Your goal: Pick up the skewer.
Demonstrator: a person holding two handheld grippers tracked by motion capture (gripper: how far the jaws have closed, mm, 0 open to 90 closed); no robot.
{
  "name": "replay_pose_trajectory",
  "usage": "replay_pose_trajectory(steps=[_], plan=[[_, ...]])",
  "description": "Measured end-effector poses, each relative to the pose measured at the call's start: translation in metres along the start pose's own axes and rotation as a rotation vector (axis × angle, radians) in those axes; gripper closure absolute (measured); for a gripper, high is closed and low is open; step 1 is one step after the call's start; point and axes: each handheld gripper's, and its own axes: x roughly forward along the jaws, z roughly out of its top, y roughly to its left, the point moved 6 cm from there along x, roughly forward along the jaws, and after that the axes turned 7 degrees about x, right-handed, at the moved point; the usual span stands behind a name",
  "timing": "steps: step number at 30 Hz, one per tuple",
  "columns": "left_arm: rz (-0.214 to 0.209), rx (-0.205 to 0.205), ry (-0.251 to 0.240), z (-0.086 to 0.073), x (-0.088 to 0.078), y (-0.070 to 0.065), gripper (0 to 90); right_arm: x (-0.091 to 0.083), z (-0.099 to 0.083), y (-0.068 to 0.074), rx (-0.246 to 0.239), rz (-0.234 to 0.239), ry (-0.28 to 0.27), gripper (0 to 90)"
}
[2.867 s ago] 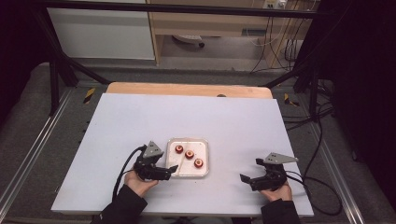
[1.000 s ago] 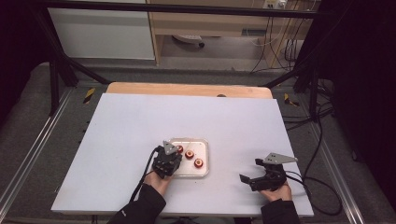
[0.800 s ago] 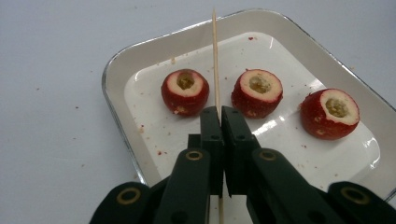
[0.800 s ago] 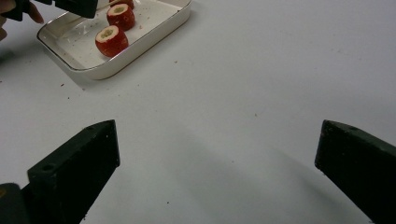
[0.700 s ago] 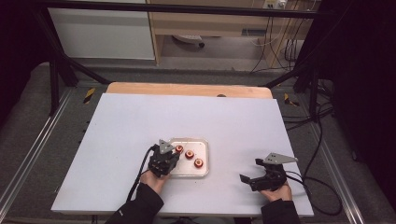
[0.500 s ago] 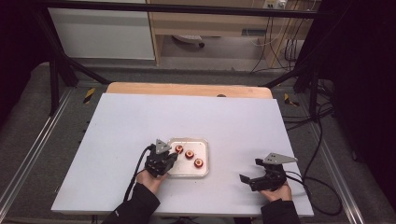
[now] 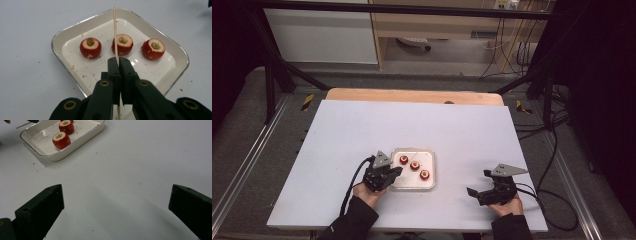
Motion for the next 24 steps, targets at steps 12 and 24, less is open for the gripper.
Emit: replay_pose_trajectory(steps=[12,24], plan=[[-0.082,0.076,0.002,0.004,-0.006,-0.017,87.8,0.008,0.004,0.015,-0.056,-0.003,0.03,0.8],[-0.116,0.149,0.015,0.008,-0.011,-0.029,87.8,0.017,0.009,0.033,-0.155,-0.02,0.063,0.8]])
